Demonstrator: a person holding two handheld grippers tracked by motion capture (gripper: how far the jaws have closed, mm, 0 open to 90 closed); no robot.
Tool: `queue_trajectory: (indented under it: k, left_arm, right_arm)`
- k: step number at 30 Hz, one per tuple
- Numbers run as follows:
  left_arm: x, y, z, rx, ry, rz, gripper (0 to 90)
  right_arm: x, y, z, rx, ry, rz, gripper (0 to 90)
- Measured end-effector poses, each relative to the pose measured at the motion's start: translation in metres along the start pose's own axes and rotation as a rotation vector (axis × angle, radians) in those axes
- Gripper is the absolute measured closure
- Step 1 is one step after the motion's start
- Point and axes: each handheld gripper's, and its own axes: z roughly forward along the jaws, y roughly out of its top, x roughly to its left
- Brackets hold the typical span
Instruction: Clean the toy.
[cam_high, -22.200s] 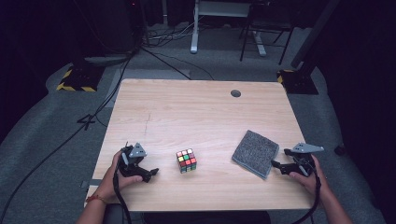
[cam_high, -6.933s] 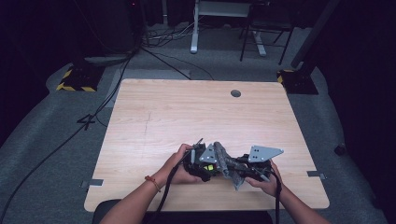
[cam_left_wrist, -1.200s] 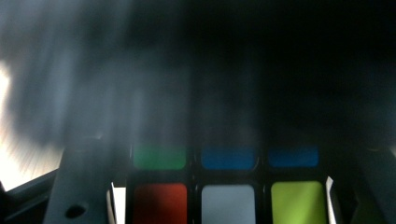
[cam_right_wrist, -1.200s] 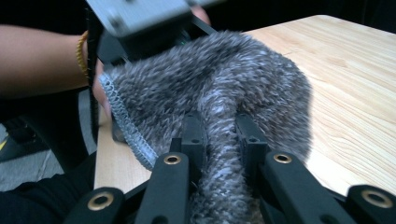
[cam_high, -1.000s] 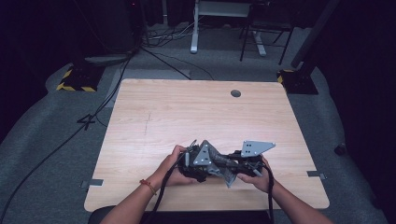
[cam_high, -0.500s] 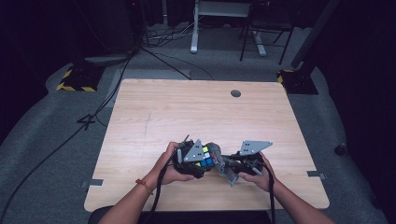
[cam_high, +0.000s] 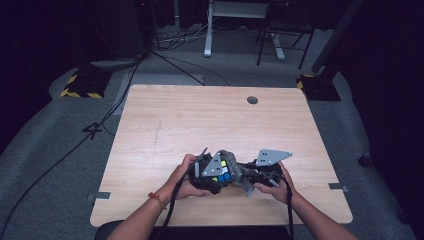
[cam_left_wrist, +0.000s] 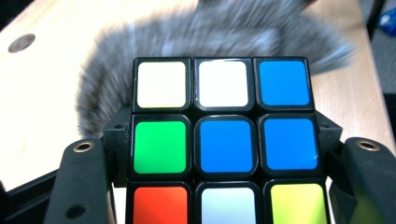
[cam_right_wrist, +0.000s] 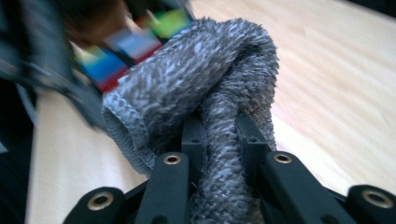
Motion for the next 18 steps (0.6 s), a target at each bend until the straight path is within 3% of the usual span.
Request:
queue_trajectory:
  k: [5, 9, 11, 13, 15, 18]
  left_arm:
    - [0.002, 0.002, -0.007, -0.052, 0.001, -0.011, 33.4]
    - [0.0, 0.0, -0.002, 0.003, 0.033, 0.011, 33.2]
    - [0.0, -0.002, 0.002, 0.029, 0.036, 0.016, 33.2]
    - [-0.002, -0.002, 0.007, 0.046, 0.039, 0.034, 33.2]
    - [-0.002, -0.002, 0.008, 0.053, 0.031, 0.028, 33.0]
    - [-0.002, -0.002, 0.011, 0.069, 0.03, 0.02, 33.1]
  right_arm:
    - [-0.009, -0.01, 0.006, 0.034, 0.022, 0.051, 77.4]
    - [-0.004, -0.006, 0.002, 0.013, 0.022, 0.035, 77.4]
    - [-0.003, -0.005, -0.002, -0.029, 0.058, 0.056, 77.5]
    - [0.002, 0.0, -0.006, -0.055, 0.075, 0.041, 77.4]
    - [0.008, 0.004, -0.007, -0.057, 0.057, 0.007, 77.4]
    - [0.013, 0.008, -0.009, -0.082, 0.068, 0.0, 77.4]
